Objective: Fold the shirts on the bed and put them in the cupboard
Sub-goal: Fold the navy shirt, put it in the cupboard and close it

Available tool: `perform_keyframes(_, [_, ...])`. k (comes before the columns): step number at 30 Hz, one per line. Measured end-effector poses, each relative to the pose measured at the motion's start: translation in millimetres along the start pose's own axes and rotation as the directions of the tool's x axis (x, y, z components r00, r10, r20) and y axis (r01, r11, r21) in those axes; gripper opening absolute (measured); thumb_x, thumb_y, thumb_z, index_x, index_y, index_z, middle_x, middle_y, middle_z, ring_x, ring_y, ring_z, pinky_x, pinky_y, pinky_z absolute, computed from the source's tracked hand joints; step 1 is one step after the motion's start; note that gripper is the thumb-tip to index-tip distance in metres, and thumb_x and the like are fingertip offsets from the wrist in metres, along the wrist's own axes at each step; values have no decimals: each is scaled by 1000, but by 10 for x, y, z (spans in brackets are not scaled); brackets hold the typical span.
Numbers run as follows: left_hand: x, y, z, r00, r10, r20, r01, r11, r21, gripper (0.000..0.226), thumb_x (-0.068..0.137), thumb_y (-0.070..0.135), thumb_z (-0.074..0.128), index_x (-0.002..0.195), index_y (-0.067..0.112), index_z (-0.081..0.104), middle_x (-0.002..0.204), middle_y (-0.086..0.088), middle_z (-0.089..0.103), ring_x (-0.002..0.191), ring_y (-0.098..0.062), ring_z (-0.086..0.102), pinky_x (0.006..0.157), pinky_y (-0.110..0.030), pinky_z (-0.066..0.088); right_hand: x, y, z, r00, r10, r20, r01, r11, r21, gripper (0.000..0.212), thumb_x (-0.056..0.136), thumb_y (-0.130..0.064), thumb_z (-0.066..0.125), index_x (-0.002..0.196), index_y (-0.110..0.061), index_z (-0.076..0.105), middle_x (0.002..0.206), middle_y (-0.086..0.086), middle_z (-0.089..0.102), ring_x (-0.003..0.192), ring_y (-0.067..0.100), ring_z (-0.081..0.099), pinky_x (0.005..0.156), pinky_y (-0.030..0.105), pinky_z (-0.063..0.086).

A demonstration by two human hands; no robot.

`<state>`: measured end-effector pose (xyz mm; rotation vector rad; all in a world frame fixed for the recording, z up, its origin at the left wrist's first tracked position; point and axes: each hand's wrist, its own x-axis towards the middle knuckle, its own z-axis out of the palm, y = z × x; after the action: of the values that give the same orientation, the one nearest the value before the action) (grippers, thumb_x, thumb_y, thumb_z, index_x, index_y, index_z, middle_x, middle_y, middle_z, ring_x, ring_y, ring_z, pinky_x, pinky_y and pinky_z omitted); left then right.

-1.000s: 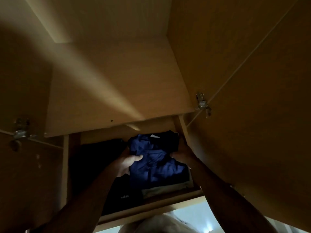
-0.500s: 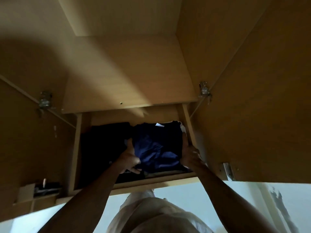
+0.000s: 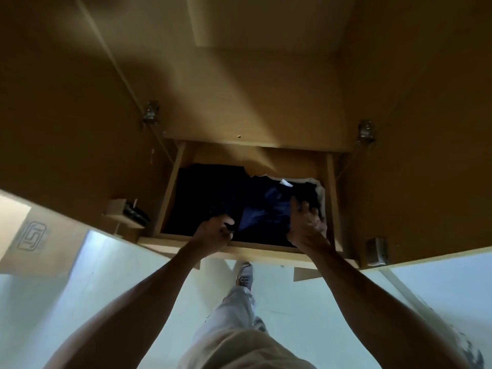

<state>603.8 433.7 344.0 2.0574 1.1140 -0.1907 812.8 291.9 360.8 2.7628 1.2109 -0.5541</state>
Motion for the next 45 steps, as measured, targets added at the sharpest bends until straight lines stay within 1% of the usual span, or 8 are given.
perform_keyframes(5, [-116, -304, -301, 999, 33, 20, -34, 996, 76, 17, 98, 27, 62, 111, 22, 72, 107, -2, 74, 102, -21, 69, 87, -29, 55, 143, -695, -38, 911, -404, 79, 401, 914, 59, 50, 82, -19, 71, 129, -22, 54, 133, 6, 51, 124, 34, 52, 95, 43, 52])
perform_keyframes(10, [-120, -522, -466, 997, 42, 67, -51, 989, 137, 21, 94, 35, 69, 97, 16, 79, 99, 1, 76, 94, -16, 68, 83, -19, 52, 334, -1395, 204, 780, -611, 138, 611, 790, 44, 70, 80, -29, 80, 143, -27, 48, 144, 7, 43, 130, 35, 47, 101, 46, 51])
perform_keyframes(14, [43, -480, -586, 978, 36, 203, -79, 975, 208, 27, 86, 43, 77, 86, 17, 81, 84, 3, 77, 72, -3, 62, 66, -5, 37, 666, -1662, 661, 754, -601, 264, 630, 775, -35, 92, 73, -49, 73, 152, -41, 25, 161, 9, 24, 144, 46, 24, 112, 56, 38])
perform_keyframes(17, [285, -374, -696, 916, 20, 400, -146, 947, 287, 33, 78, 50, 81, 94, 21, 81, 89, 5, 77, 79, -7, 65, 68, -16, 43, 850, -1724, 923, 763, -571, 303, 602, 798, -14, 90, 73, -66, 40, 155, -45, 10, 167, 11, 15, 148, 53, 12, 112, 65, 30])
perform_keyframes(20, [393, -250, -743, 832, -32, 554, -235, 884, 404, 53, 68, 55, 85, 108, 22, 76, 102, 5, 73, 88, -11, 60, 68, -21, 42, 712, -1693, 756, 760, -582, 290, 607, 795, 2, 87, 87, -66, 47, 159, -42, 4, 169, 14, -5, 150, 52, 2, 118, 65, 22])
perform_keyframes(27, [607, -215, -683, 789, 83, 608, -399, 822, 406, 53, 61, 58, 85, 100, 23, 77, 95, 5, 72, 96, -15, 62, 81, -21, 44, 787, -1627, 884, 765, -621, 171, 621, 782, 59, 80, 84, -67, 28, 154, -49, -5, 170, 15, -5, 145, 57, 16, 119, 64, 20])
perform_keyframes(38, [670, -446, -689, 760, -50, 648, -138, 962, 237, 46, 57, 51, 93, 73, 27, 57, 74, 12, 58, 69, -7, 56, 64, -30, 48, 1576, -1734, 439, 806, -551, 217, 581, 807, -111, 105, 85, -60, 68, 159, -44, -4, 168, 11, -19, 149, 54, 3, 120, 62, 18])
perform_keyframes(45, [745, -420, -659, 749, -6, 662, -236, 932, 275, 49, 48, 68, 88, 66, 33, 58, 71, 16, 60, 77, -13, 63, 64, -29, 49, 2181, -1792, 320, 823, -519, 233, 556, 819, -139, 108, 86, -49, 74, 158, -47, -7, 168, 13, -18, 151, 52, -6, 121, 65, 14])
